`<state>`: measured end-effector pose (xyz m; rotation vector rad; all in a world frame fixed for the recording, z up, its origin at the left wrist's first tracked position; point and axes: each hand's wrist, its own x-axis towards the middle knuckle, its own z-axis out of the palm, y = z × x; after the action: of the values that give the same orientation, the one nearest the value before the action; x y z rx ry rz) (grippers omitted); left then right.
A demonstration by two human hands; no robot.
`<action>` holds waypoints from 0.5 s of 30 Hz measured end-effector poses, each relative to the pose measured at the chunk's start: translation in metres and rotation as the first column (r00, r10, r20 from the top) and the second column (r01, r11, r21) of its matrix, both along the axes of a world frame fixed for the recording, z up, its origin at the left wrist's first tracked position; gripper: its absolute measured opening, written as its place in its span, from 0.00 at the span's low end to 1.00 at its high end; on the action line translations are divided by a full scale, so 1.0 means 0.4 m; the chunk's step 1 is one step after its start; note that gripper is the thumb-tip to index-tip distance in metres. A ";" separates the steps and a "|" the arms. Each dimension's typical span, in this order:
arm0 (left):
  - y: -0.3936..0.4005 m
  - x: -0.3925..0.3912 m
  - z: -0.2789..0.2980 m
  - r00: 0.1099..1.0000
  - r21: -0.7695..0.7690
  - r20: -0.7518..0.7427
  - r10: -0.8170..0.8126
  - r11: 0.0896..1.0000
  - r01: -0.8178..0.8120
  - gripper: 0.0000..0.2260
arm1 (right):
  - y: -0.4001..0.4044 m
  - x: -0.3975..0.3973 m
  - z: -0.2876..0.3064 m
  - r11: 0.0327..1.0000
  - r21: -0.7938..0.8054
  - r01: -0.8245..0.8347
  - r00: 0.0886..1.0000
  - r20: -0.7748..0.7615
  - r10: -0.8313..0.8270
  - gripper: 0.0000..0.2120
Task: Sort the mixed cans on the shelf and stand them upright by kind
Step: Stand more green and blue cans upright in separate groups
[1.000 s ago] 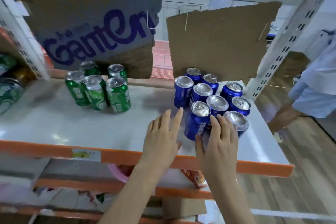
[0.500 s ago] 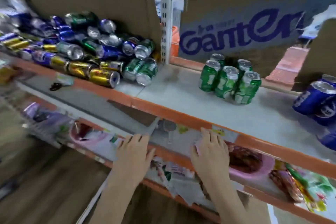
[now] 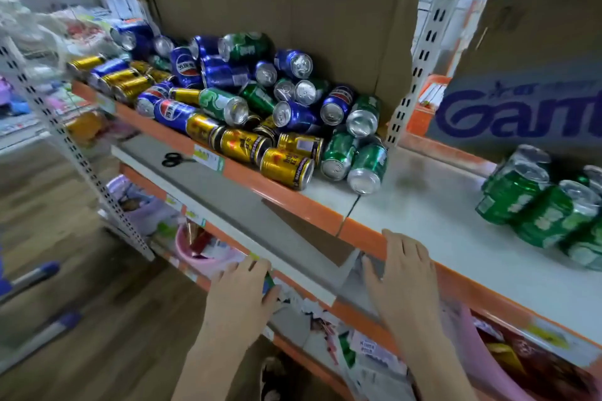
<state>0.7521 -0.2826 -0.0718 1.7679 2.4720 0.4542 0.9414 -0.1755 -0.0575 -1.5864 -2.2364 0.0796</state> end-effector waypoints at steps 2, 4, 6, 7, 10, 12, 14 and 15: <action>0.047 -0.057 0.008 1.000 0.020 -0.029 -0.003 1.000 0.004 0.13 | 0.052 -0.062 0.000 0.997 0.080 -0.007 0.998 -0.062 0.012 0.22; 0.098 -0.119 0.037 0.997 -0.004 -0.073 0.023 1.000 -0.023 0.15 | 0.111 -0.131 0.012 0.992 0.124 -0.011 0.992 -0.121 0.026 0.21; 0.150 -0.202 0.048 0.994 0.020 -0.097 0.041 0.999 -0.040 0.17 | 0.172 -0.205 0.036 0.989 0.150 -0.017 0.985 -0.168 0.042 0.19; 0.178 -0.243 0.062 0.994 0.033 -0.102 0.046 0.999 -0.043 0.17 | 0.204 -0.239 0.048 0.987 0.162 -0.019 0.980 -0.193 0.050 0.18; 0.266 -0.355 0.119 0.994 0.102 -0.086 0.071 0.993 -0.062 0.16 | 0.297 -0.335 0.083 0.978 0.206 -0.036 0.969 -0.231 0.085 0.17; 0.317 -0.420 0.149 0.992 0.176 -0.106 0.068 0.983 -0.049 0.14 | 0.354 -0.394 0.102 0.972 0.226 -0.058 0.965 -0.236 0.112 0.17; 0.349 -0.471 0.170 0.988 0.230 -0.132 0.079 0.972 -0.047 0.13 | 0.392 -0.447 0.116 0.971 0.222 -0.085 0.963 -0.232 0.137 0.17; 0.360 -0.493 0.173 0.988 0.242 -0.132 0.086 0.969 -0.052 0.12 | 0.406 -0.468 0.121 0.972 0.215 -0.092 0.962 -0.235 0.143 0.17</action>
<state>0.5548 -0.1386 -0.0025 1.8620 2.6831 0.6797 0.7543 -0.0133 -0.0090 -1.2611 -2.0692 0.0767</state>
